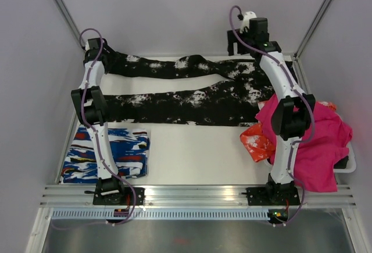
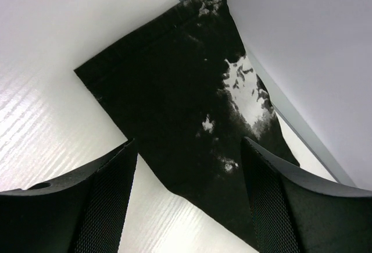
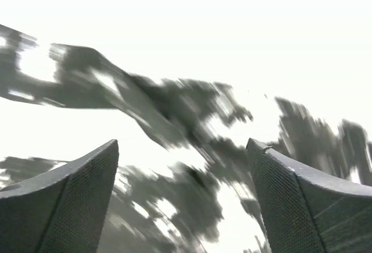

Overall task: Fold and stack the trousers
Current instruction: Flatten the trousers out

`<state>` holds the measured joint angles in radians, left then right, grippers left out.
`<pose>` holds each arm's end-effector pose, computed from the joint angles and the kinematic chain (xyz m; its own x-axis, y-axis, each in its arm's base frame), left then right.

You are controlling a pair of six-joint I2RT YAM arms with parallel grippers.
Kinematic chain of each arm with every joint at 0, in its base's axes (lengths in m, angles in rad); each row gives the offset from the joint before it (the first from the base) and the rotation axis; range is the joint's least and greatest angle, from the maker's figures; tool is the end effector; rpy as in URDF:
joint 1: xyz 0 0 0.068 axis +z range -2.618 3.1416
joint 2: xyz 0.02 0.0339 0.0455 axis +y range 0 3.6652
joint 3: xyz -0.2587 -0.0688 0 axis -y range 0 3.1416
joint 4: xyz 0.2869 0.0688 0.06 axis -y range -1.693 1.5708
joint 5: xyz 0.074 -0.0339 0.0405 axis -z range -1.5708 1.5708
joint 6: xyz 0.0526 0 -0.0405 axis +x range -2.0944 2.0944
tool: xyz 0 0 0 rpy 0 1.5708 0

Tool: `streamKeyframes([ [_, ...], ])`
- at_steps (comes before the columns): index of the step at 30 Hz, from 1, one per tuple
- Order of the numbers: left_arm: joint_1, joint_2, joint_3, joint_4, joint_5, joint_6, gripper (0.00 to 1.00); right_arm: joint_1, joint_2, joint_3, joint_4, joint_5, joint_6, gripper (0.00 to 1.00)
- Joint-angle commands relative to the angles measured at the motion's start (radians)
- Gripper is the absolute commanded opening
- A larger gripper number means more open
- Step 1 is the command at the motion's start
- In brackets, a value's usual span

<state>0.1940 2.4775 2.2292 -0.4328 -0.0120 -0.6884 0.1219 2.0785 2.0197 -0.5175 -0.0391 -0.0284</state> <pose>0.6033 0.1192 0.1809 -0.3489 -0.7159 -0.6048 -0.5484 0.6792 -0.4877 0.5376 0.0679 0.3136 -0.5363 -0.0943 -0.8387 -0.1693 0.9856 -0.0025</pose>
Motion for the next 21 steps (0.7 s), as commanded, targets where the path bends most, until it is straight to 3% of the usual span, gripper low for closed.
streamKeyframes([
  [1,-0.002,-0.003,0.044,0.008,0.043,-0.02,0.77,0.076,0.098,0.08,0.037,-0.079,-0.111,0.98],
  [8,-0.001,-0.032,0.043,-0.011,0.066,0.059,0.79,0.14,0.374,0.261,0.143,-0.025,-0.215,0.98],
  [13,0.001,-0.049,0.044,-0.027,0.093,0.078,0.8,0.143,0.449,0.27,0.269,-0.028,-0.219,0.98],
  [16,0.001,-0.057,0.044,-0.05,0.103,0.095,0.8,0.143,0.506,0.341,0.283,-0.027,-0.209,0.98],
  [21,0.001,-0.061,0.043,-0.075,0.099,0.115,0.8,0.148,0.534,0.318,0.335,-0.022,-0.18,0.98],
])
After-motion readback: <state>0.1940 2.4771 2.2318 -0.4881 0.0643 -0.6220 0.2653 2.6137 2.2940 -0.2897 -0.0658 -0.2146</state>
